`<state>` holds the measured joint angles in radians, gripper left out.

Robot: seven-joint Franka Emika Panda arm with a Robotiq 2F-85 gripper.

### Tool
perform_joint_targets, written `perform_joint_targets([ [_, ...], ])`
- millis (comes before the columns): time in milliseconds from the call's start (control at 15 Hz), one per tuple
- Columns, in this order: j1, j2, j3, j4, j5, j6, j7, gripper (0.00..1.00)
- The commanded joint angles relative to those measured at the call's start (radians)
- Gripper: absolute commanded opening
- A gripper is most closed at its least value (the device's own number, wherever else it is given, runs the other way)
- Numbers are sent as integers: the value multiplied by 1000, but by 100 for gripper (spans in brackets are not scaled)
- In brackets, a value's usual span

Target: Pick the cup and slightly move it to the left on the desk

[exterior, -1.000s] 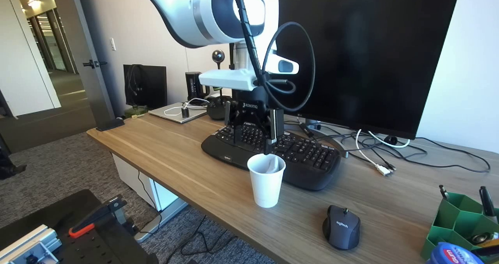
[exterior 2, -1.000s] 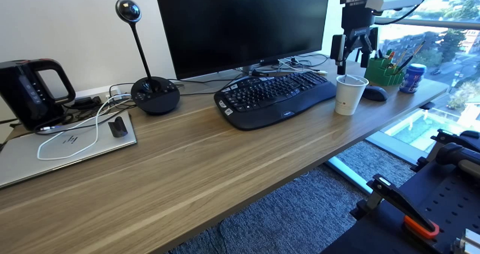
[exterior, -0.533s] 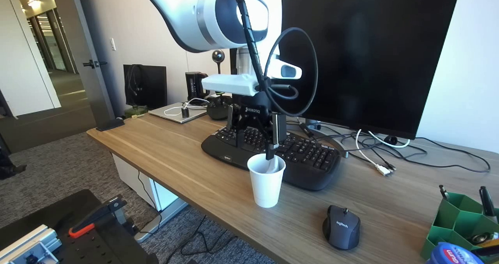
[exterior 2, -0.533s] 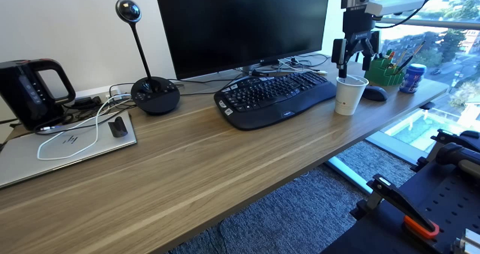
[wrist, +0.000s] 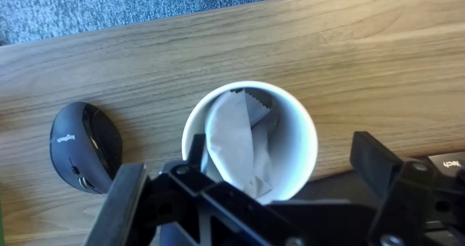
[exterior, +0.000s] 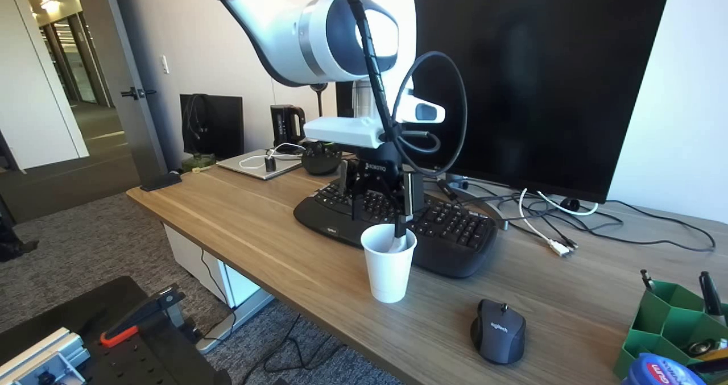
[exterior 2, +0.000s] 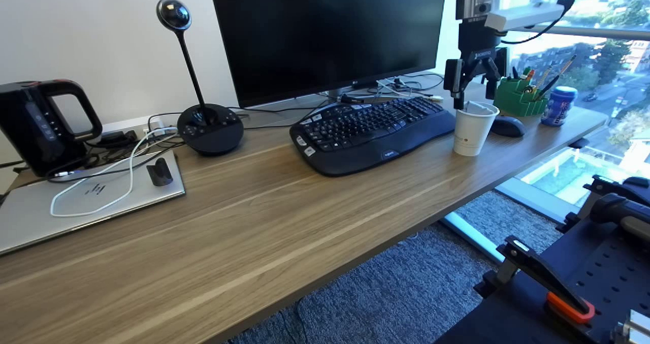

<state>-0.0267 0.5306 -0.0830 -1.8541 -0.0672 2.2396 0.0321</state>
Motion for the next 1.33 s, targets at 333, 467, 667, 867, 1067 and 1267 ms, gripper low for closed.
perform_joint_targets([
  [333, 25, 32, -10, 50, -14, 14, 124, 100],
  [467, 21, 33, -10, 56, -11, 7, 133, 100],
  [667, 17, 38, -19, 66, -15, 10, 151, 100],
  [867, 15, 49, -33, 78, -20, 9, 162, 99],
  [1067, 20, 50, -43, 68, -34, 15, 164, 98],
  [1267, 21, 52, -45, 65, -40, 15, 165, 99],
])
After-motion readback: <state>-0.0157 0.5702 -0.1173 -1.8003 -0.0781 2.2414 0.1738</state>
